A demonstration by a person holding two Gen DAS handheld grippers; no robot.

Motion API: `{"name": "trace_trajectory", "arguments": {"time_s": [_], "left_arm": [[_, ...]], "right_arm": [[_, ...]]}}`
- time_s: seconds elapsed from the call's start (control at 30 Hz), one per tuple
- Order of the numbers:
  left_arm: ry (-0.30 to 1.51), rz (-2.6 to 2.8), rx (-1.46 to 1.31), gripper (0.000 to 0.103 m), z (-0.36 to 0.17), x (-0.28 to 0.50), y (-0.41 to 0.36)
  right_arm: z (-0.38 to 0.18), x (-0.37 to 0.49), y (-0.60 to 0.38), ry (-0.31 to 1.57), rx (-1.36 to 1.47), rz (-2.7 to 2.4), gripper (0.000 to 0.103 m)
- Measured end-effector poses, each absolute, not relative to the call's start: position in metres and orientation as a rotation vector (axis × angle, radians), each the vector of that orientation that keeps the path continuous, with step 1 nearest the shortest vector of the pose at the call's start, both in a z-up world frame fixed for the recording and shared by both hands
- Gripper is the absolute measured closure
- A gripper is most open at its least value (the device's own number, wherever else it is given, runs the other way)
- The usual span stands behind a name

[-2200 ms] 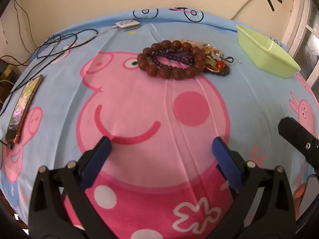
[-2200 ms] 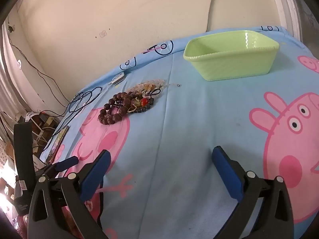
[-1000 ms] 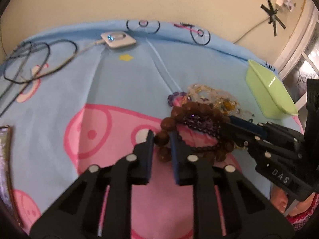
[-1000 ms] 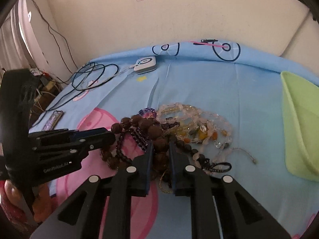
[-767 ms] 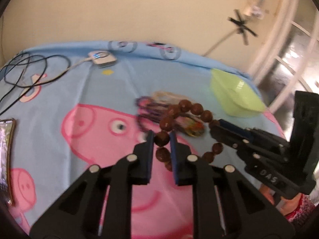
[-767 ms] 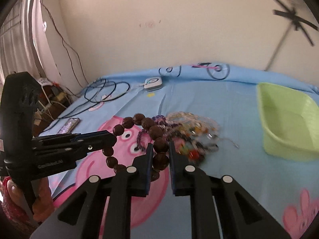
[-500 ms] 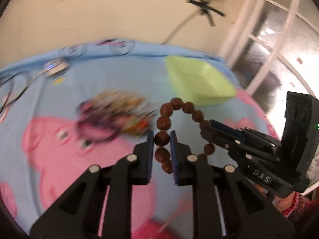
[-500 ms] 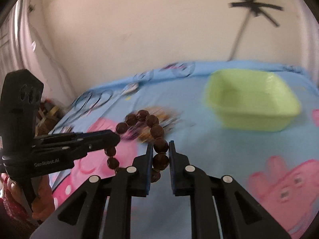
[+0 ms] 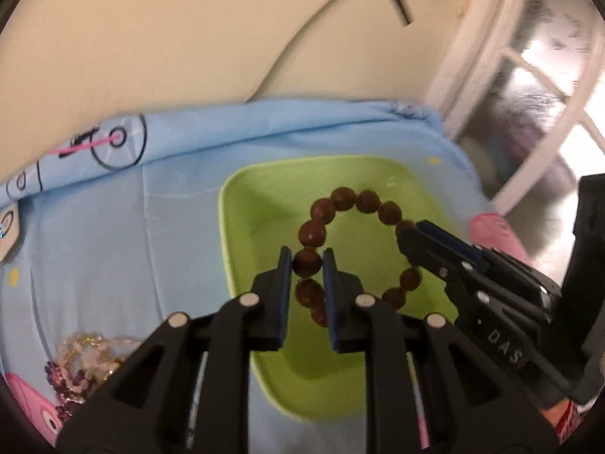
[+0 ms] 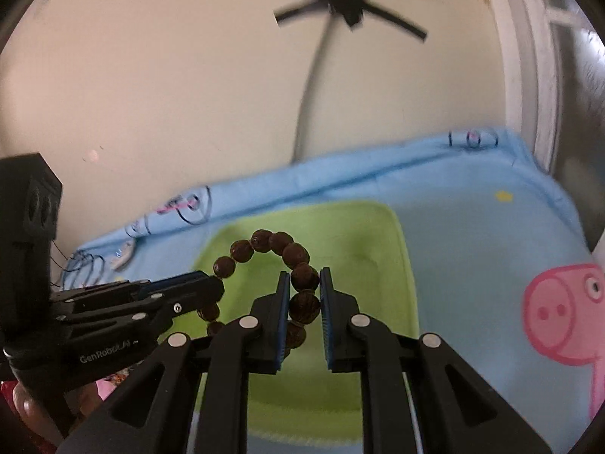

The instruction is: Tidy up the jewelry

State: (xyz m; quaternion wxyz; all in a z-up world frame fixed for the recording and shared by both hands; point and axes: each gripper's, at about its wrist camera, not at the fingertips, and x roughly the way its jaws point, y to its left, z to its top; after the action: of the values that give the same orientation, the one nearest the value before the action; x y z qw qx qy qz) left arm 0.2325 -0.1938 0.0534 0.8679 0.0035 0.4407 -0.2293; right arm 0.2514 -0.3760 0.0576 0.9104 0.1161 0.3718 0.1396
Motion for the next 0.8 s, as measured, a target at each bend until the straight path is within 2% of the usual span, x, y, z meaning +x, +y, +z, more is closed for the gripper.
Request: {"name": "trace_trajectory", "arguments": {"time_s": [0.17,0.37,0.57,0.8], "left_arm": [[0.878,-0.498,-0.032,0.087,0.065,0.214,-0.176],[0.742,-0.436,-0.138,0.087,0.085,0.151,-0.066],[0.825,-0.226,-0.226,0.087,0.038,0.123,0.036],[0.876,-0.316,-0.254,0.087,0.009,0.121,0.035]], "right_arm": [[0.074,0.235,-0.373,0.678,0.266,0.298,0.103],[0.102,0.195,-0.351,0.616,0.282,0.489,0.103],[0.082,0.196,-0.26,0.809,0.141,0.693,0.103],[0.056,0.23,-0.181,0.927,0.012,0.657,0.103]]}}
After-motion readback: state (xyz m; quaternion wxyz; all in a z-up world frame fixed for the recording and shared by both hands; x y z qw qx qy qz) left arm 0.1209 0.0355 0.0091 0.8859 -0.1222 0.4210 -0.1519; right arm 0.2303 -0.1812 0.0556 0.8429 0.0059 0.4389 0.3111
